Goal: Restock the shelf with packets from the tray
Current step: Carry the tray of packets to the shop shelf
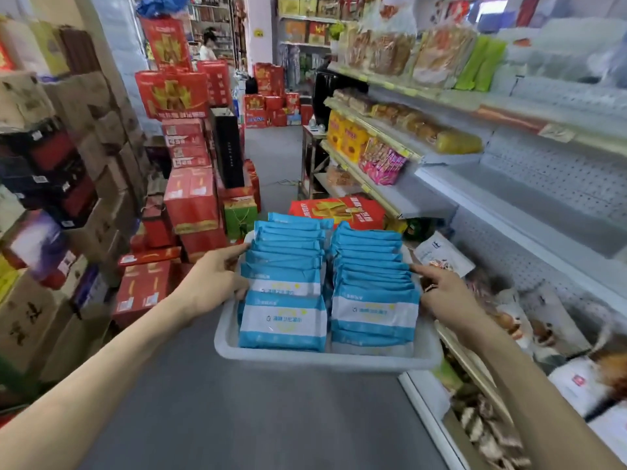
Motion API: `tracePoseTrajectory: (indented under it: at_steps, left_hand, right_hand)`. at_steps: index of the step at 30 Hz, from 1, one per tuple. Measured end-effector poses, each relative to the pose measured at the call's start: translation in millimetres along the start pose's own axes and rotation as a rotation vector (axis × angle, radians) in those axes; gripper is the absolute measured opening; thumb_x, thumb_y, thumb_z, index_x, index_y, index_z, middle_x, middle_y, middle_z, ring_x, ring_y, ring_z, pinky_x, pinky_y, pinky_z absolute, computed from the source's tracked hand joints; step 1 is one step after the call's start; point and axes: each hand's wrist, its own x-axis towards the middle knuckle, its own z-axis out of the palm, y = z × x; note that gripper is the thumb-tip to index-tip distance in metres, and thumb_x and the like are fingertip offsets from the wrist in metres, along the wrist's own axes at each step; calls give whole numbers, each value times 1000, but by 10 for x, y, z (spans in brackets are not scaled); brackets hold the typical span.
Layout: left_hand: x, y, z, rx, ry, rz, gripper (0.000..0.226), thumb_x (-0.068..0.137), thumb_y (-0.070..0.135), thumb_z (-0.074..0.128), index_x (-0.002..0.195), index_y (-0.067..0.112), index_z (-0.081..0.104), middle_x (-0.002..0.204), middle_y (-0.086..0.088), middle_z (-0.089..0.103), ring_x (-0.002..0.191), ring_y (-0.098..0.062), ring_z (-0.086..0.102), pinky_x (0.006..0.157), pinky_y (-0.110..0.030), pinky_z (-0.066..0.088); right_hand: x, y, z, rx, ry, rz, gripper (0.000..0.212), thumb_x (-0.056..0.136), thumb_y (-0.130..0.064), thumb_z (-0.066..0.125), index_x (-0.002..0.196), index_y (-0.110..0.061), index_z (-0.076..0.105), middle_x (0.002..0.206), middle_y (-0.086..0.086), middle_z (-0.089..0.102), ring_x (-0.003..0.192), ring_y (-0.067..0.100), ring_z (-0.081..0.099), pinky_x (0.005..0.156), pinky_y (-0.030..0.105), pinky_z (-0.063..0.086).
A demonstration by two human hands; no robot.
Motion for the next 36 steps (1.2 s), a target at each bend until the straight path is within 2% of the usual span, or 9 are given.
tracePoseTrajectory:
  at_steps: [2,8,13,16,18,22,25,32,36]
  left_hand:
    - [563,65,97,-21,-12,-7,101,51,5,64,149,29,54,113,1,77,92,-19,70,83,-41,58]
    - [2139,103,535,-48,-8,-37,108,44,12,65,149,31,53,106,1,78,85,-26,66,76,-57,58]
    - [3238,204,785,-76,73,-113,104,51,5,65,151,26,52,111,4,76,96,-25,73,87,-48,60]
    - [3801,285,836,-79,121,-130,93,58,-5,64,144,29,59,106,8,75,96,-19,68,86,-40,59]
    - [4175,330,873,-62,133,-124,88,61,-12,63,137,33,64,96,5,75,85,-20,62,76,-38,52]
    - [4924,285,898,-37,113,-167,89,66,-13,63,146,25,57,89,11,74,70,-13,61,58,-27,49]
    - [5431,238,947,-28,62,-183,92,70,-13,64,153,23,49,108,11,70,78,-14,65,57,-25,51]
    - [6357,15,980,29,26,-241,111,56,5,68,160,28,37,133,-4,64,94,-31,74,71,-53,65]
    - [6736,-28,1101,56,41,-256,110,59,3,68,161,27,34,137,-6,62,105,-31,70,82,-54,63]
  right_hand:
    - [552,107,-72,-9,7,-6,49,94,-1,67,127,-37,65,103,-14,66,83,-2,63,70,26,55]
    - [2270,496,-235,42,-22,-4,46,95,-2,66,126,-35,66,92,-12,72,59,-3,65,53,13,47]
    - [3716,650,-328,44,-130,-21,50,92,6,65,121,-34,66,106,-12,73,79,-4,72,59,15,55]
    - [4557,748,-337,-1,-165,-51,48,94,1,66,124,-36,65,97,-14,68,77,4,68,57,12,50]
    - [5060,844,-295,-72,-180,-54,47,92,-1,65,124,-35,70,93,-11,69,83,13,66,62,20,55]
    - [5921,1039,-129,-94,-229,-33,48,91,-5,60,127,-35,69,114,-4,74,104,22,70,84,46,62]
    - [6389,1078,-19,-98,-212,-20,43,95,-4,58,122,-38,64,117,-3,71,104,18,68,79,35,59]
    - [7385,1226,233,-181,-221,29,51,91,-17,60,140,-31,56,122,1,65,116,32,64,96,50,57]
    - [7739,1336,362,-181,-227,50,64,93,-20,67,152,-25,42,113,-3,56,112,30,61,87,38,53]
